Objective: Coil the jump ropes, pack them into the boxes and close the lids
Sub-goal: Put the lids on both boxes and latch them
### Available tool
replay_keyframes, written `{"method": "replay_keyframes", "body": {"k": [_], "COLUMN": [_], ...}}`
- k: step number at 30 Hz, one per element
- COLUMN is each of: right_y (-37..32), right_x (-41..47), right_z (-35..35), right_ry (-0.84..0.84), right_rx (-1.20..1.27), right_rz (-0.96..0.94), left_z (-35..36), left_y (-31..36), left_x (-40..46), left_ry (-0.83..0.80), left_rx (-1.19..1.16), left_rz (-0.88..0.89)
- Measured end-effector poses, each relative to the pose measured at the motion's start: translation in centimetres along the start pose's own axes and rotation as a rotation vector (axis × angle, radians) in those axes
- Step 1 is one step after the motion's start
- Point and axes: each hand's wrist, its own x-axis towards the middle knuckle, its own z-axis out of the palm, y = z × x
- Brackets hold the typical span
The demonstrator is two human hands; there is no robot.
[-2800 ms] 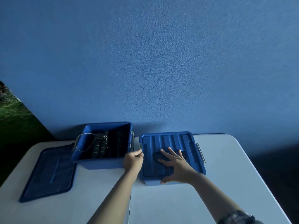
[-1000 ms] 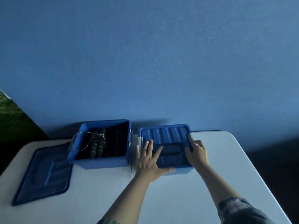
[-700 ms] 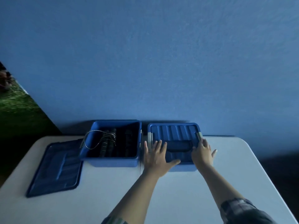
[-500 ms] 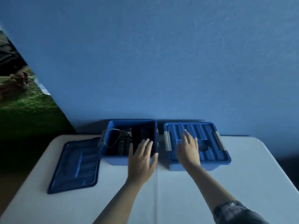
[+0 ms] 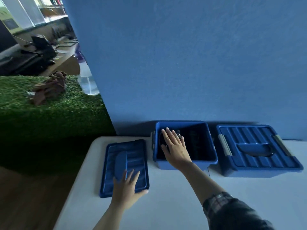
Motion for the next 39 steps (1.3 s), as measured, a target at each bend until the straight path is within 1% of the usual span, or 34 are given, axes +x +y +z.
{"method": "replay_keyframes", "body": {"k": [2, 5, 6, 8, 9, 10, 12, 14, 16, 19, 21, 23, 26, 30, 31, 34, 36, 39], "right_y": [0.0, 0.7, 0.8, 1.1, 1.1, 1.0, 0.8, 0.7, 0.7, 0.5, 0.2, 0.2, -0.1, -0.6, -0.7, -0.7, -0.6, -0.2], "right_x": [0.0, -0.6, -0.8, -1.3, -1.5, -1.6, -2.0, -2.4, -2.7, -3.1, -3.7, -4.6, -6.2, -8.1, -8.6, -9.7, -10.2, -10.4], "right_z": [0.6, 1.2, 1.3, 1.4, 1.4, 1.4, 1.2, 1.1, 1.0, 0.6, 0.6, 0.7, 0.6, 0.3, 0.2, 0.1, 0.2, 0.6], "right_ry": [-0.038, -0.062, -0.068, -0.095, -0.112, -0.125, -0.129, -0.155, -0.229, -0.319, -0.327, -0.322, -0.303, -0.333, -0.329, -0.322, -0.313, -0.281], "right_rx": [-0.036, -0.069, -0.084, -0.126, -0.141, -0.149, -0.171, -0.196, -0.195, -0.196, -0.203, -0.205, -0.222, -0.211, -0.207, -0.197, -0.197, -0.206], "right_rz": [-0.017, -0.052, -0.06, -0.064, -0.06, -0.053, -0.05, -0.043, -0.009, 0.004, -0.008, -0.016, -0.042, -0.042, -0.045, -0.054, -0.067, -0.091], "left_z": [0.9, -0.4, 0.0, -0.1, 0.0, 1.1, 2.0, 1.6, 1.5, 2.4, 2.4, 2.9, 3.0, -0.3, -1.4, -4.6, -6.8, -10.5], "left_y": [-1.2, -0.9, -0.9, -1.1, -1.3, -1.6, -1.8, -1.4, -1.0, -0.7, -0.4, -0.5, -1.1, -0.4, -0.1, 0.5, 0.9, 2.6], "left_x": [0.2, 0.0, 0.0, 0.1, 0.1, 0.3, 0.9, 0.7, 0.4, 0.3, 0.2, -0.1, -0.5, -1.9, -2.2, -2.4, -2.0, -1.6], "left_ry": [-0.075, -0.175, -0.159, -0.118, -0.161, -0.145, -0.038, -0.061, -0.061, -0.051, -0.028, -0.039, -0.06, 0.096, 0.161, 0.445, 0.641, 0.876], "left_rx": [0.009, 0.008, 0.028, -0.004, -0.001, 0.01, -0.006, 0.044, 0.069, 0.043, 0.055, 0.078, 0.174, 0.19, 0.195, 0.188, 0.124, -0.013], "left_rz": [0.018, 0.082, 0.097, 0.126, 0.14, 0.124, 0.157, 0.194, 0.206, 0.194, 0.206, 0.211, 0.243, 0.282, 0.283, 0.275, 0.237, 0.147]}}
